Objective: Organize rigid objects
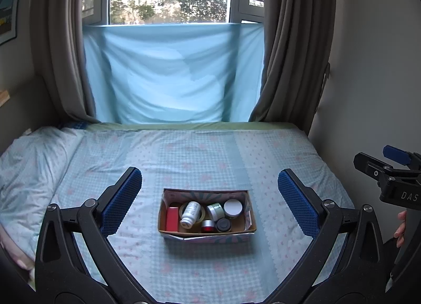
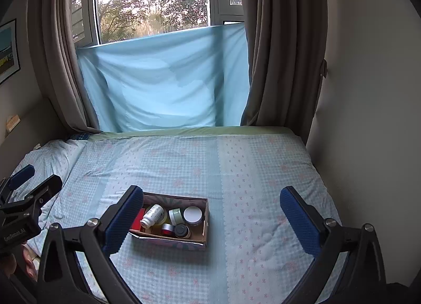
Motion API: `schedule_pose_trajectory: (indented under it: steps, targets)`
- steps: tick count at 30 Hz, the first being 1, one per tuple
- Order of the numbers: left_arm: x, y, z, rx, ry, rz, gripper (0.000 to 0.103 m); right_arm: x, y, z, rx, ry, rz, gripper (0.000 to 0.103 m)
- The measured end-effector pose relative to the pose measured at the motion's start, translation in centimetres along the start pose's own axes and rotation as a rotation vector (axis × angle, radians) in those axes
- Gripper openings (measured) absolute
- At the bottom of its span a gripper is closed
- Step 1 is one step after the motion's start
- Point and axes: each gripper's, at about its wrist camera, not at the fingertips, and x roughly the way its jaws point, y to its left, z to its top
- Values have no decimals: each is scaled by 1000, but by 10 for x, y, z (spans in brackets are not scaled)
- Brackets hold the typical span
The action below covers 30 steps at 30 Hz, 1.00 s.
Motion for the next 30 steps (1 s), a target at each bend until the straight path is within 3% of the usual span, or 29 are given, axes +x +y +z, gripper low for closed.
schedule_pose_trajectory:
  steps: [30]
  targets:
    - [-11, 2, 0, -3, -25, 18, 103, -7, 9, 0, -13, -41, 7, 103]
